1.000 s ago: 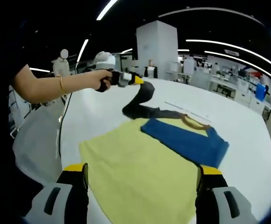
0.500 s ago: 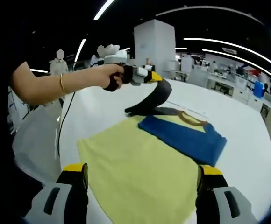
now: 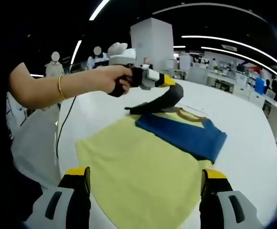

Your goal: Fold the garment on the visible template until the final outline fits inside the template.

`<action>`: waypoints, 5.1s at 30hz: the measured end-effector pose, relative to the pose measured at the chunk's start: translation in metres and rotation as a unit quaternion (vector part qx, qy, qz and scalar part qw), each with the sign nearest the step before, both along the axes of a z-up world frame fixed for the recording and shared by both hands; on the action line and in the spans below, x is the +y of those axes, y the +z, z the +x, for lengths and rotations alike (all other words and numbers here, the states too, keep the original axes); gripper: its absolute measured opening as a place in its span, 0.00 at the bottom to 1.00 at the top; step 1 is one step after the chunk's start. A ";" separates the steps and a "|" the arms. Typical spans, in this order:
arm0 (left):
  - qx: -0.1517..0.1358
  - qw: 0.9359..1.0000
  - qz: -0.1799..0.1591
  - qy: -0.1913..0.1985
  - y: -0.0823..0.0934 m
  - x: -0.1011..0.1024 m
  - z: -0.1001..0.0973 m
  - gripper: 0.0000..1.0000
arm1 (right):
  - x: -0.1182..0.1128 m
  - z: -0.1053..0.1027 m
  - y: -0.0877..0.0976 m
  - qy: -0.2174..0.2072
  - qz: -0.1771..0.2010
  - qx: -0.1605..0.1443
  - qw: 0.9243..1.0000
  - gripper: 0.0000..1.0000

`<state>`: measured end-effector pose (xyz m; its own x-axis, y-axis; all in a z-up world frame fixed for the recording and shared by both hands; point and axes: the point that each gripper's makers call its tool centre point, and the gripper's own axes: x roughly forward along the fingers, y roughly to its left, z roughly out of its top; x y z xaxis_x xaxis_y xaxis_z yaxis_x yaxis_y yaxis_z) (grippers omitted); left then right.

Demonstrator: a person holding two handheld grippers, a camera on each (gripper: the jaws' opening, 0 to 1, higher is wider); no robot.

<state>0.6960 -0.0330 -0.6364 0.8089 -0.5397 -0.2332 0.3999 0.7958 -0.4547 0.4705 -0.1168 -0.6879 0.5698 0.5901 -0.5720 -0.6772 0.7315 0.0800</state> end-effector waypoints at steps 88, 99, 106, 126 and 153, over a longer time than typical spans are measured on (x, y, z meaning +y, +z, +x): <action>-0.075 0.915 0.173 -0.358 -0.041 -0.078 -0.144 0.99 | -0.029 -0.040 -0.008 0.039 -0.013 0.039 0.998 0.98; -0.060 0.911 0.190 -0.361 -0.040 -0.025 -0.179 0.99 | -0.030 -0.057 -0.010 0.073 -0.027 0.051 0.996 0.95; -0.051 0.908 0.214 -0.358 -0.043 0.013 -0.203 0.99 | -0.029 -0.070 -0.019 0.113 -0.058 0.062 0.990 0.92; 0.002 0.880 0.294 -0.372 -0.082 0.096 -0.266 0.76 | -0.044 -0.080 -0.048 0.130 -0.118 0.075 0.982 0.67; 0.021 0.812 0.424 -0.399 -0.137 0.146 -0.287 0.38 | -0.060 -0.079 -0.080 0.170 -0.195 0.077 0.963 0.41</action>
<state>0.4092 0.1130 -0.7731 0.2622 -0.5191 -0.8135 0.9411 0.3241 0.0965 0.3912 -0.1765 -0.7676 0.2730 0.4505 -0.8500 -0.8848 0.4644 -0.0381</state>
